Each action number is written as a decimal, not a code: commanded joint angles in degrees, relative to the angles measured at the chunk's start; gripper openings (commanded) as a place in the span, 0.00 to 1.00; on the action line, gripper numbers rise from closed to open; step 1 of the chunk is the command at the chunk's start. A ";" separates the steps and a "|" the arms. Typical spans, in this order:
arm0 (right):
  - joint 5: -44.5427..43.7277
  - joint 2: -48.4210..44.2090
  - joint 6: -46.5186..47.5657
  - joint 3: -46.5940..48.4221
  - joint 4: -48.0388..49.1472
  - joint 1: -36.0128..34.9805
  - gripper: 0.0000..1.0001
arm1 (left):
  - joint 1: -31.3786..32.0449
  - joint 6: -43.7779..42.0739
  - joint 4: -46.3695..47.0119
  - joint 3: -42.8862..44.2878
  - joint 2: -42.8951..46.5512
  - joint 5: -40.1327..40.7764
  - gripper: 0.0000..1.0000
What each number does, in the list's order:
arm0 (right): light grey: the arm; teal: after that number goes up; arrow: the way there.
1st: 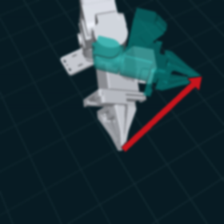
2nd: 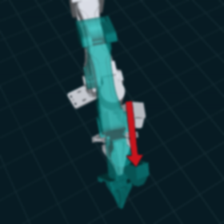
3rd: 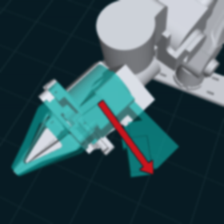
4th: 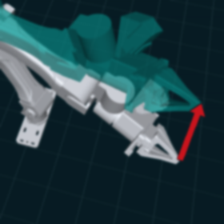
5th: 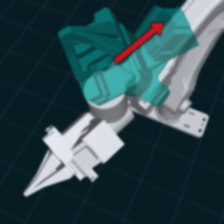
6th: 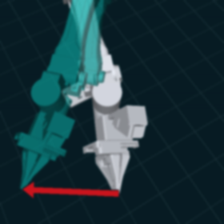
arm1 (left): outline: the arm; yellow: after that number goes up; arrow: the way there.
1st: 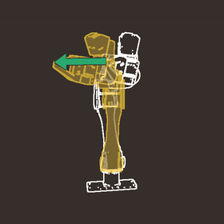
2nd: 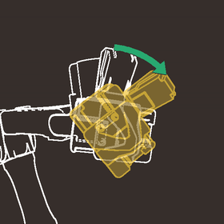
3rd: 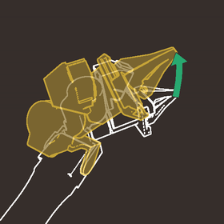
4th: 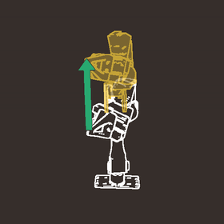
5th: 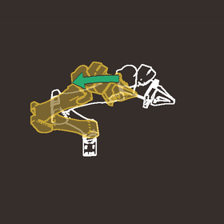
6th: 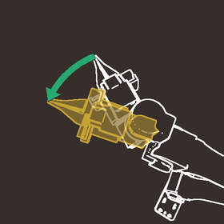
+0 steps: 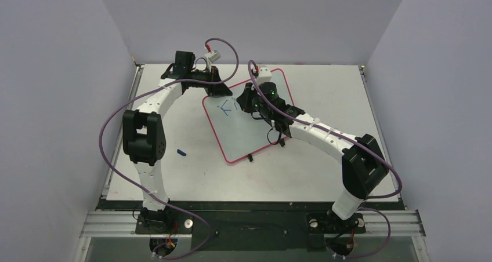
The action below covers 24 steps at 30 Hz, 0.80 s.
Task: Write a sentence on the whiteboard
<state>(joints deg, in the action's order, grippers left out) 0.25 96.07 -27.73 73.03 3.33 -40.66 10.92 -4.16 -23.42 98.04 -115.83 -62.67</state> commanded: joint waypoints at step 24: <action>-1.79 -8.67 0.92 -3.10 -0.34 0.36 0.00 | 1.76 -6.69 -0.17 0.14 3.04 -2.79 0.00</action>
<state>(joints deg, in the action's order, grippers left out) -0.64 88.47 -27.51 70.26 1.56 -40.58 10.98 -4.23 -23.44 98.06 -115.70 -63.33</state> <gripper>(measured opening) 0.099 0.099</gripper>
